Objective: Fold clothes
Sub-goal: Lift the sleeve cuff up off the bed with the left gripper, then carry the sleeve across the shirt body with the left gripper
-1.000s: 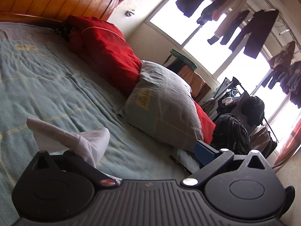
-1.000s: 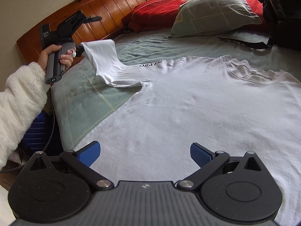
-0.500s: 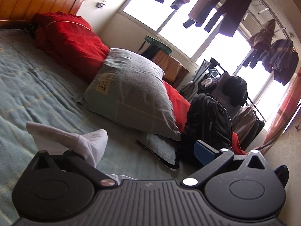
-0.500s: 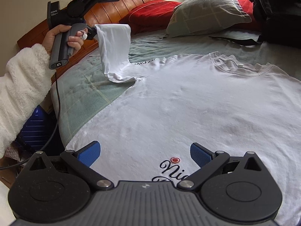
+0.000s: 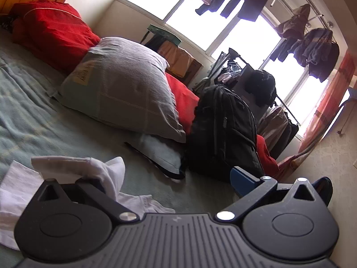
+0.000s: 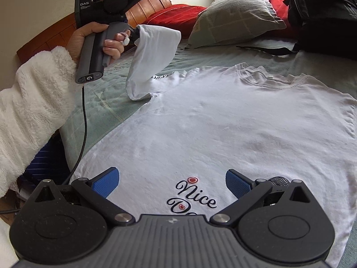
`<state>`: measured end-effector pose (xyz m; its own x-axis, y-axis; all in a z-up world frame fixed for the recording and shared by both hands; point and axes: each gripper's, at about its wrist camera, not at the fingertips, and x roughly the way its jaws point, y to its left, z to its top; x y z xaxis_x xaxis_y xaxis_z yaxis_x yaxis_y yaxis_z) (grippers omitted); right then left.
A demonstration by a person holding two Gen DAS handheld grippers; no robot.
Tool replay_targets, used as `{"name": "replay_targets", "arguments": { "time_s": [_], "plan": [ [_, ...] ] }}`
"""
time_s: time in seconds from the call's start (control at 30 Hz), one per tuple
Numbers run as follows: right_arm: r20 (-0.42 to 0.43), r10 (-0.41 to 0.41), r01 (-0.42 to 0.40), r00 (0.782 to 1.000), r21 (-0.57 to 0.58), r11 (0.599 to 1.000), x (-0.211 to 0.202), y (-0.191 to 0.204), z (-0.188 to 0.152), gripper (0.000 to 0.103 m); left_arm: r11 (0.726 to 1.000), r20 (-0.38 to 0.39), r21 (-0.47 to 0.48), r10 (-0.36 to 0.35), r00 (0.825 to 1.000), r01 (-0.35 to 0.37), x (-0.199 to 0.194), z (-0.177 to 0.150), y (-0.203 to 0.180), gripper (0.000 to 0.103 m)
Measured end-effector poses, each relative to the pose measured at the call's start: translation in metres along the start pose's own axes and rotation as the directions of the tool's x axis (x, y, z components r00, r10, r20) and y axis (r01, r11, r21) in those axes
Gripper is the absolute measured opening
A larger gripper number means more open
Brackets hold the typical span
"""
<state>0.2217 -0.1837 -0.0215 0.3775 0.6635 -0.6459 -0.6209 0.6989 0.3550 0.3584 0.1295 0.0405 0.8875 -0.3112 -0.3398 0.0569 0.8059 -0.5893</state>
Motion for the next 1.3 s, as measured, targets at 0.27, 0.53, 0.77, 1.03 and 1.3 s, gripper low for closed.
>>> {"name": "replay_targets", "arguments": {
  "time_s": [0.27,0.53,0.77,1.03,1.3],
  "plan": [
    [0.003,-0.024,0.024,1.000,0.014,1.000,-0.007,-0.008,0.001,0.103,0.999,-0.004,-0.001,-0.035,0.999,0.035,0.025,-0.036,-0.015,0.102],
    [0.019,-0.054,0.052,0.998,0.092,0.994,-0.015,-0.030,-0.003,0.103,0.999,-0.048,0.003,-0.051,0.998,0.052,0.049,-0.068,-0.025,0.102],
    [0.009,-0.074,0.072,0.997,0.112,0.991,-0.016,-0.039,-0.003,0.103,0.993,-0.100,0.090,-0.064,0.993,0.073,0.062,-0.084,-0.045,0.102],
    [-0.007,-0.085,0.085,0.996,0.125,0.989,-0.015,-0.045,-0.006,0.103,0.979,-0.161,0.159,-0.103,0.982,0.129,0.071,-0.097,-0.072,0.102],
    [-0.011,-0.122,0.122,0.992,0.173,0.977,-0.020,-0.060,-0.012,0.103,0.953,-0.218,0.249,-0.120,0.969,0.174,0.082,-0.111,-0.101,0.102]
  ]
}}
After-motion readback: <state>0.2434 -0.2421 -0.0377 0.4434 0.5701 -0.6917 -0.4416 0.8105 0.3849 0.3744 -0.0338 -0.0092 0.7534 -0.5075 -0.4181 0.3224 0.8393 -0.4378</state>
